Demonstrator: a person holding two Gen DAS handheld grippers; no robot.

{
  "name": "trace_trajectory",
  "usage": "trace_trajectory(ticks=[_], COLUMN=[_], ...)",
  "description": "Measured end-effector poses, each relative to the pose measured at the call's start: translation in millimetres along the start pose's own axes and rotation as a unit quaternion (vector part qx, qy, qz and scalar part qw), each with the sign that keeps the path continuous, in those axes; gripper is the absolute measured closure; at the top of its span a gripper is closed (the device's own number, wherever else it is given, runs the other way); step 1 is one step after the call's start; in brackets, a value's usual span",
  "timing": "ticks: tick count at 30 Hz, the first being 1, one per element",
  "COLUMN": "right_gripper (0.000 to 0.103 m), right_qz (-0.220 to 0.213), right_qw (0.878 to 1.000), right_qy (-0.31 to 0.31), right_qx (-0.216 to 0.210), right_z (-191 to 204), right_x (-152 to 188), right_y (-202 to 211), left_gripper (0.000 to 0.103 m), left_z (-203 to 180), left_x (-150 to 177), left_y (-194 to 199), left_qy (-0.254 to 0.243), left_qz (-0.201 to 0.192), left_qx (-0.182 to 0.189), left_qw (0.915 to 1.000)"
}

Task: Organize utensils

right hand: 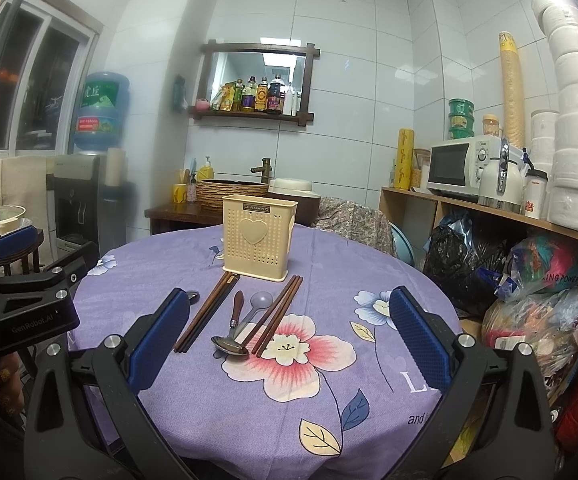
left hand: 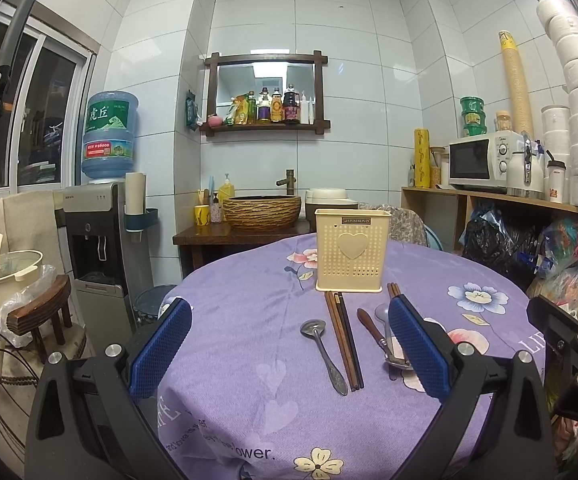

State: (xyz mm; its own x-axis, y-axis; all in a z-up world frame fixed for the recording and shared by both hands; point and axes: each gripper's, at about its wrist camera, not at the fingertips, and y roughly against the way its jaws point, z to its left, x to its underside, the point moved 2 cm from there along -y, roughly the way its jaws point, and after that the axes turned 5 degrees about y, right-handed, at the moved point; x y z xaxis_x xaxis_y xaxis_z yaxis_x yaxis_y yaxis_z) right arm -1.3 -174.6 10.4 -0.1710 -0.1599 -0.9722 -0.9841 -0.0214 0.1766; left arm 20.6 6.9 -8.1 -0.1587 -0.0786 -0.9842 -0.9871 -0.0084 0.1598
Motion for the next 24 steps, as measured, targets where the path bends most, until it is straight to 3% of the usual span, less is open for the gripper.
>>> trace_trajectory(ticks=[10,20,24], right_gripper=[0.005,0.005,0.005], right_qz=[0.029,0.088,0.114], right_qw=[1.000,0.996,0.993], right_qy=[-0.002,0.009,0.019], right_qx=[-0.003,-0.011,-0.012], right_z=[-2.4,-12.4,-18.9], right_x=[5.8,11.3,13.7], right_y=[-17.5,-69.1,-94.8], left_gripper=[0.005,0.005,0.005], left_z=[0.9,23.8,30.6], left_x=[5.8,10.2,8.0], left_y=[-14.4,-68.9,-89.7], left_qy=[-0.006,0.019,0.011], left_qz=[0.019,0.139,0.164], left_qx=[-0.006,0.014,0.005], left_qw=[0.9998,0.9900,0.9864])
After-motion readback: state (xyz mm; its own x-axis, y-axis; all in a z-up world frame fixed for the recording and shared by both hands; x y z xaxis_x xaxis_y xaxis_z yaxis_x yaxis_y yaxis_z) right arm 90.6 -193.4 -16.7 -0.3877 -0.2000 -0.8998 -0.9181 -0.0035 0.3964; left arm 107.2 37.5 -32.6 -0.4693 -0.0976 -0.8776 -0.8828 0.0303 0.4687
